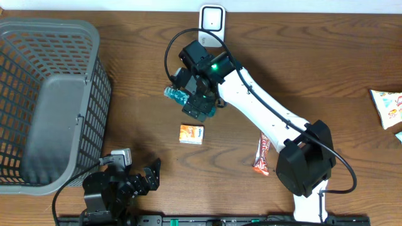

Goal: Scan the item barcode
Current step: 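Carry the bottle with the right gripper up toward the scanner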

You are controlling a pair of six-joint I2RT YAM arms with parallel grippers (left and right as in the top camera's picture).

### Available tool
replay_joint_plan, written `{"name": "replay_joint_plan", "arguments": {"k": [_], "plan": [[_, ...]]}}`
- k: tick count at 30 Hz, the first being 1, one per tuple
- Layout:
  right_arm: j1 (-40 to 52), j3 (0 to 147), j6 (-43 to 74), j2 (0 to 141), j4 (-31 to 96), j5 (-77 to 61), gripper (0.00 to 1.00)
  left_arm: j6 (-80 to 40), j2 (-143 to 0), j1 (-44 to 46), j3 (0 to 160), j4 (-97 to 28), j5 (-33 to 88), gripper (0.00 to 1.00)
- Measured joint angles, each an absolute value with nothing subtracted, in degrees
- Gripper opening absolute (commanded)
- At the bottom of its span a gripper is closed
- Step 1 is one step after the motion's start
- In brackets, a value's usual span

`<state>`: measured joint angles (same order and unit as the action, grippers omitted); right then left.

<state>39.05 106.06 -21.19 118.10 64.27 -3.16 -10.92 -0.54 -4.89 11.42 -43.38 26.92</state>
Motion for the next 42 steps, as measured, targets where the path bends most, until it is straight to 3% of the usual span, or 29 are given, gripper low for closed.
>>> {"name": "replay_joint_plan", "arguments": {"k": [17,21,25,38,40,42], "plan": [[37.2,88.0,-21.7,118.1,45.1,-3.0,0.99,-10.9,-0.5,-4.9,11.4,-43.4,26.9,1.00],[36.3,85.3,-19.2,118.1,37.0,-3.0,0.81,-10.9,-0.5,-4.9,11.4,-43.4,26.9,1.00],[36.2,82.0,-17.1,118.1,31.6,-3.0,0.74,-10.9,-0.5,-4.9,11.4,-43.4,26.9,1.00],[36.2,73.3,-14.5,117.3,18.6,-4.3,0.09,-10.9,-0.5,-4.9,11.4,-43.4,26.9,1.00],[36.2,72.4,-14.2,117.1,17.2,-4.4,0.01,-10.9,-0.5,-4.9,11.4,-43.4,26.9,1.00],[36.2,72.1,-13.8,117.0,16.7,-4.4,0.01,-10.9,-0.5,-4.9,11.4,-43.4,26.9,1.00]]}}
